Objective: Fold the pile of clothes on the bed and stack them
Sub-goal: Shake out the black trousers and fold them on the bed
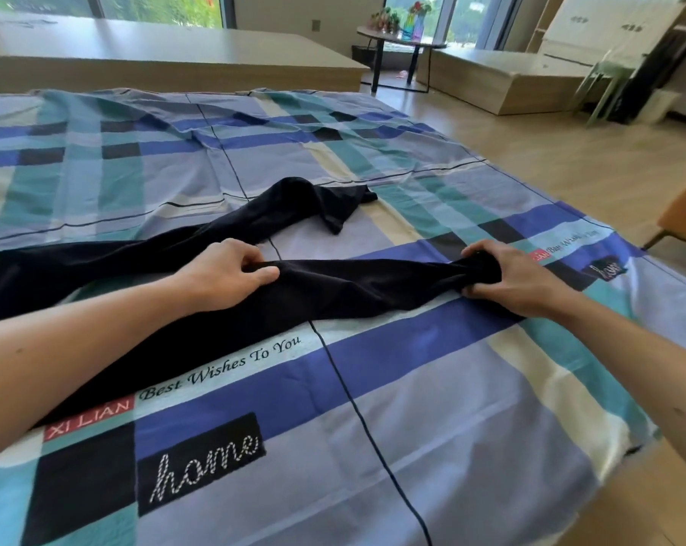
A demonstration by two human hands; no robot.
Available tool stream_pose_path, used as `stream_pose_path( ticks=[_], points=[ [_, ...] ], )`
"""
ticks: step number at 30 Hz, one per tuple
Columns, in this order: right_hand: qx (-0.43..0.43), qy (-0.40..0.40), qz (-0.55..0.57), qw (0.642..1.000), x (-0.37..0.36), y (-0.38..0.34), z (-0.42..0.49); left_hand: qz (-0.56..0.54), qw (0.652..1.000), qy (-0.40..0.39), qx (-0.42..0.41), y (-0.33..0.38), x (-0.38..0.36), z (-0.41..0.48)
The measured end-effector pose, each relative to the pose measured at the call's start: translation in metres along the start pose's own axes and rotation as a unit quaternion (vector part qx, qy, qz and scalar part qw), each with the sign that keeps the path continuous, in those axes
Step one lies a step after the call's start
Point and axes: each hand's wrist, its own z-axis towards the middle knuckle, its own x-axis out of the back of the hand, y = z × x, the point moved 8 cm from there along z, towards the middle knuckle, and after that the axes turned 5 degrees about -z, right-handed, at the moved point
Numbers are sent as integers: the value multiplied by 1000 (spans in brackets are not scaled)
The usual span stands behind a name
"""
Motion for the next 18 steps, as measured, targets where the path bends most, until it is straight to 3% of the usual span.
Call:
stream_pose_path(
  ticks=[3,8,10,12,14,16,18],
  points=[
    [-43,16,178,983,15,11,14,-43,998,-43,-10,7,1,5],
    [-130,-55,465,874,53,22,35,-216,967,-133,36,14,6,8],
    [-200,18,459,866,58,39,47,-218,964,-144,57,5,3,11],
    [-272,120,393,870,56,57,50,-114,985,-120,52,-9,0,20],
    [-277,78,390,875,27,55,55,-9,996,-79,51,-21,-5,29],
    [-255,-5,353,900,-4,41,54,1,997,-42,65,-22,-6,29],
    [-257,26,285,923,-10,42,56,22,997,-39,69,-19,-8,28]
  ],
)
